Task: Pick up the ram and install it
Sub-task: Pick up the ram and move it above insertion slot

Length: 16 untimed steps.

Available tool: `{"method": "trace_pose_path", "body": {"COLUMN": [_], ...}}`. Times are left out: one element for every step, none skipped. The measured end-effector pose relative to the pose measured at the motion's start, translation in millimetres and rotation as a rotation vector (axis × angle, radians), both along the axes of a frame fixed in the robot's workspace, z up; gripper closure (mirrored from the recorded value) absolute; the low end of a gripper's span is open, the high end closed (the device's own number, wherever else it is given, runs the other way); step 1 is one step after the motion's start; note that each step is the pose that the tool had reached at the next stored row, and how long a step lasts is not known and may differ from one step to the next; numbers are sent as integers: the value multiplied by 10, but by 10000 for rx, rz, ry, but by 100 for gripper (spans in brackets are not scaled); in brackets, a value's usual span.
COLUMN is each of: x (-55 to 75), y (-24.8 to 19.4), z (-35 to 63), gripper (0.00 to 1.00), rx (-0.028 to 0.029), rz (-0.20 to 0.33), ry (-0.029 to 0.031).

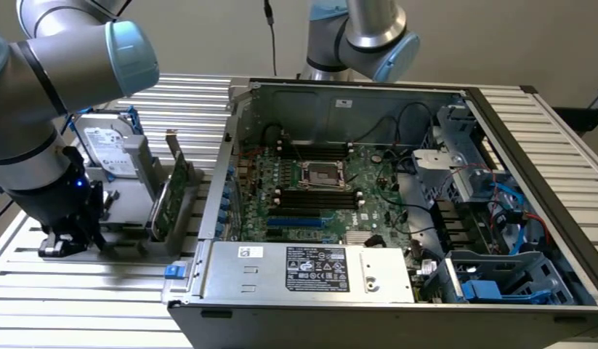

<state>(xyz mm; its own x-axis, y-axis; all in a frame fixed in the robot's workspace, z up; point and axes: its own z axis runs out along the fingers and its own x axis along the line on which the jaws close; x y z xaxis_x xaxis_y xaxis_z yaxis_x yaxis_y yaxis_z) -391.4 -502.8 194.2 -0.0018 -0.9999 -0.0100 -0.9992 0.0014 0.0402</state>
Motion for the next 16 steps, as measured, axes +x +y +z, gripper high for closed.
{"method": "trace_pose_path", "body": {"x": [0,0,0,0,0,0,0,0,0,0,0,0,0,0,0,0], "y": [0,0,-1,-1,-1,-1,-1,-2,-2,-2,-2,-3,-3,-3,-3,-3], "z": [-1,-1,-2,-2,-3,-3,-3,-4,-3,-4,-4,-4,-4,-4,-4,-4], "gripper": [86,86,86,86,86,86,86,86,86,86,86,86,86,86,86,86], "rx": [1,3,4,7,8,10,12,14,14,15,16,16,16,16,16,17], "rz": [0,0,0,0,0,0,-1,0,0,-1,0,0,0,0,0,-1], "ry": [0,1,1,1,1,1,1,1,1,1,0,1,0,0,1,0]}}
